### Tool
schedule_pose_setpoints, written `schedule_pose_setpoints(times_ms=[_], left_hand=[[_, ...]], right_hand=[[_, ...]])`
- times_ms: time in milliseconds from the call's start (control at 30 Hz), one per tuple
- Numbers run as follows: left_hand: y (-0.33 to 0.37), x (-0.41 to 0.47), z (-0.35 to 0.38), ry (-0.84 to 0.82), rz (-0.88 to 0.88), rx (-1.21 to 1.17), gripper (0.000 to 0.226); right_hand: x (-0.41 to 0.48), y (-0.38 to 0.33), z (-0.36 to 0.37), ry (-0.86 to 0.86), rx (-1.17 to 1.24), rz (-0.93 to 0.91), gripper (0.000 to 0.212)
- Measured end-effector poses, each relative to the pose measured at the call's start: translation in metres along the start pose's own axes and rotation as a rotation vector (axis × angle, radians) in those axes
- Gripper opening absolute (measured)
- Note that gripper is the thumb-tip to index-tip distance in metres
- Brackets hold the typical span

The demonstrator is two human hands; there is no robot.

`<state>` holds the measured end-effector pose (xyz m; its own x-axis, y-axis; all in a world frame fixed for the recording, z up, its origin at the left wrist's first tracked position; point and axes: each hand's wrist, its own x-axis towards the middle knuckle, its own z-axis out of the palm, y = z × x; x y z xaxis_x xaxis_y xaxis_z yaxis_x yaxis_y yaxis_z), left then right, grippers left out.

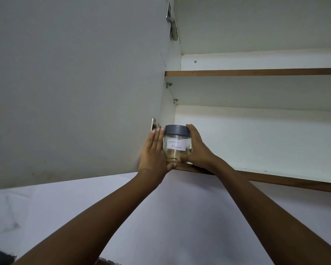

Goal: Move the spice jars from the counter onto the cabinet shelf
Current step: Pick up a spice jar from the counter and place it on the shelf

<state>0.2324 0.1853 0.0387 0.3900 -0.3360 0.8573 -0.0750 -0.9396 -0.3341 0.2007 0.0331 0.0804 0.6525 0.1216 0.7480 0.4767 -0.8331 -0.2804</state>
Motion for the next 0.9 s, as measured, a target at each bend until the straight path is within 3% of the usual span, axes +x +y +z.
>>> schedule_pose_setpoints(times_ms=[233, 333, 500, 633, 733, 900], left_hand=[[0.000, -0.002, -0.004, -0.015, -0.006, -0.044, 0.091], [-0.002, -0.005, -0.013, -0.031, 0.002, -0.229, 0.089], [0.001, -0.031, -0.046, 0.111, 0.004, -0.631, 0.056], [0.005, -0.069, -0.075, 0.284, 0.050, -0.791, 0.037], [0.011, -0.105, -0.097, 0.215, 0.070, -0.893, 0.044], [0.019, -0.174, -0.130, -0.014, 0.083, -1.061, 0.038]], right_hand=[[-0.007, 0.000, 0.004, -0.001, 0.022, 0.048, 0.121], [-0.025, -0.006, 0.001, 0.054, 0.028, 0.076, 0.124], [-0.076, -0.017, -0.021, 0.083, -0.178, -0.016, 0.090], [-0.125, -0.038, -0.040, 0.098, -0.117, -0.029, 0.057], [-0.165, -0.056, -0.050, 0.105, -0.051, -0.013, 0.041], [-0.243, -0.075, -0.047, -0.002, 0.080, 0.078, 0.032]])
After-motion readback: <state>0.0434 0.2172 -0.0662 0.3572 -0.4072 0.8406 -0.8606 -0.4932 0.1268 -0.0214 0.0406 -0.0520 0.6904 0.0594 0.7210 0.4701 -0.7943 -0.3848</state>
